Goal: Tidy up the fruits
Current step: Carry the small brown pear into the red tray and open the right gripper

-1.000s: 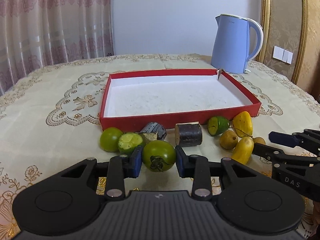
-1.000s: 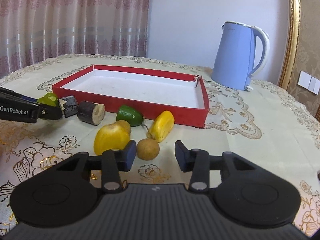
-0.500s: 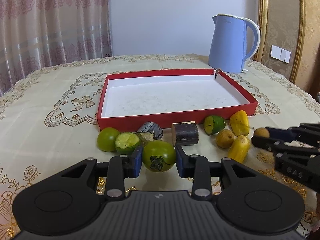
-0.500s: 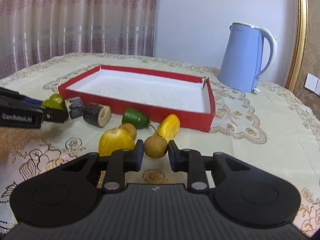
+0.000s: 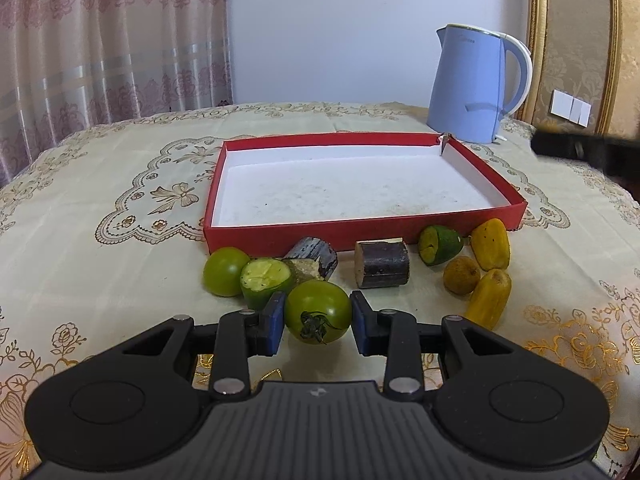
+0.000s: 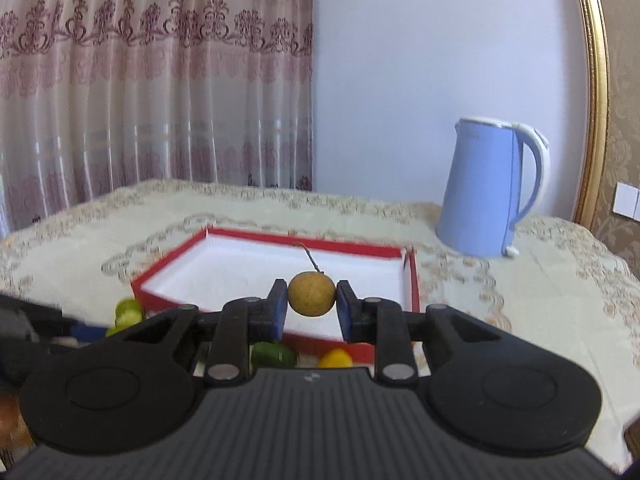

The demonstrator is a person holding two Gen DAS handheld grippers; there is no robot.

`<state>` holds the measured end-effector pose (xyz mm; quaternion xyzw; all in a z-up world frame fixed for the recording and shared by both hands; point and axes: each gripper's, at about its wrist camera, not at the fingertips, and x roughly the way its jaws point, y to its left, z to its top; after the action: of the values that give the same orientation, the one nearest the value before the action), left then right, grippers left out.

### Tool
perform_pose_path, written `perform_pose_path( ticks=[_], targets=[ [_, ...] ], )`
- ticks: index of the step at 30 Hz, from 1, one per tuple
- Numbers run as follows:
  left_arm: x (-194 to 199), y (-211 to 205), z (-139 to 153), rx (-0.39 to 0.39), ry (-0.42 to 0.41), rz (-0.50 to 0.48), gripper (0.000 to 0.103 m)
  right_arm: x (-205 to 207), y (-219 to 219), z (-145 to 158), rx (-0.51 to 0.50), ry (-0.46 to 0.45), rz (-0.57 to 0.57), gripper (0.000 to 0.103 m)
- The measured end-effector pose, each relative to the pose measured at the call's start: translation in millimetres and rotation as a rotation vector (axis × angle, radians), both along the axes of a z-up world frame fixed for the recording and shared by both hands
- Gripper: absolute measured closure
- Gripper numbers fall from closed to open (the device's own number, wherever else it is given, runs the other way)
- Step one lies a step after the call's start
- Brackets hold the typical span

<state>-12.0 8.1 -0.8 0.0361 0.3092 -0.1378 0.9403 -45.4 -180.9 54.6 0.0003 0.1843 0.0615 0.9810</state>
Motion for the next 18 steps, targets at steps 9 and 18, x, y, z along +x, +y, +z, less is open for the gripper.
perform_pose_path(
  ticks=[9, 18],
  targets=[
    [-2.8, -0.8, 2.2, 0.007, -0.007, 0.002, 0.07, 75.1, -15.9, 6.5, 0.047, 0.053, -0.034, 0.078],
    [-4.8, -0.6, 3.0, 0.015, -0.009, 0.007, 0.07, 146.3, -28.3, -21.8, 0.048, 0.182, -0.085, 0.078]
  ],
)
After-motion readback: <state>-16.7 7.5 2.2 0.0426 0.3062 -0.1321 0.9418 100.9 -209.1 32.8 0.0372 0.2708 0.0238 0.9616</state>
